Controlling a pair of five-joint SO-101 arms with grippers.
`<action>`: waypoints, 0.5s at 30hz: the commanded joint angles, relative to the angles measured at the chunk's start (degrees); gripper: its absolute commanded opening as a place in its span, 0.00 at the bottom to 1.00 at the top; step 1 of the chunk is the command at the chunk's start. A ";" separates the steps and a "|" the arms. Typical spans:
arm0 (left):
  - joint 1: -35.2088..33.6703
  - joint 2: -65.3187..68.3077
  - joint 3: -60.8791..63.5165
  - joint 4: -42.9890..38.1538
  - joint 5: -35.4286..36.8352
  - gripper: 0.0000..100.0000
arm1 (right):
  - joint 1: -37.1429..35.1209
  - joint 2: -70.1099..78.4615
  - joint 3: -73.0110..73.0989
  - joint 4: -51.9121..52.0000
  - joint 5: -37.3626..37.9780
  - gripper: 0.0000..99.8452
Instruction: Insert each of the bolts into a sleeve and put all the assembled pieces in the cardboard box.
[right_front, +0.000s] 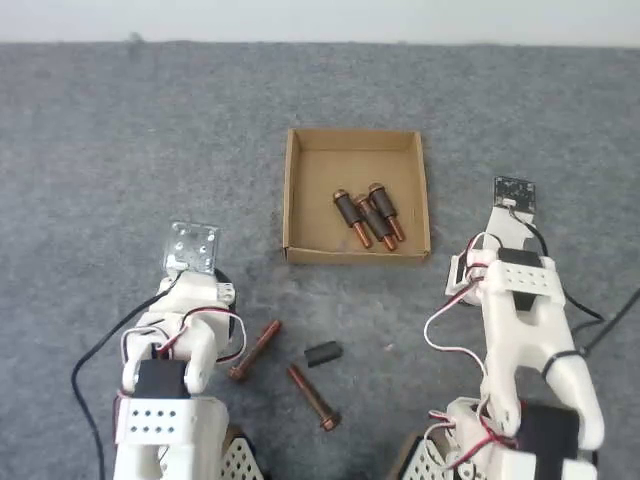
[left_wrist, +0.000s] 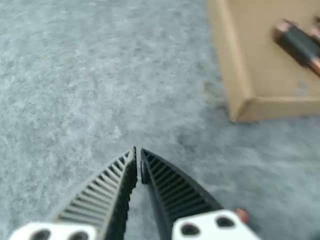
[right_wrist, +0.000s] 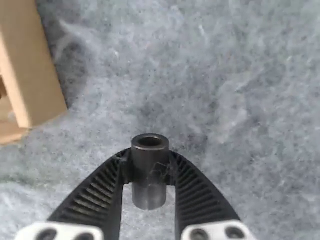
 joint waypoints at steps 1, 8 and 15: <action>4.75 -0.09 -12.26 8.00 -0.62 0.02 | 0.75 0.31 -3.69 -0.75 -0.26 0.01; 15.74 19.60 -36.09 23.47 -0.70 0.02 | 0.75 0.48 -3.87 -0.75 -0.18 0.01; 29.63 38.59 -45.41 27.52 -14.86 0.02 | 0.75 0.75 -3.87 -0.75 1.67 0.01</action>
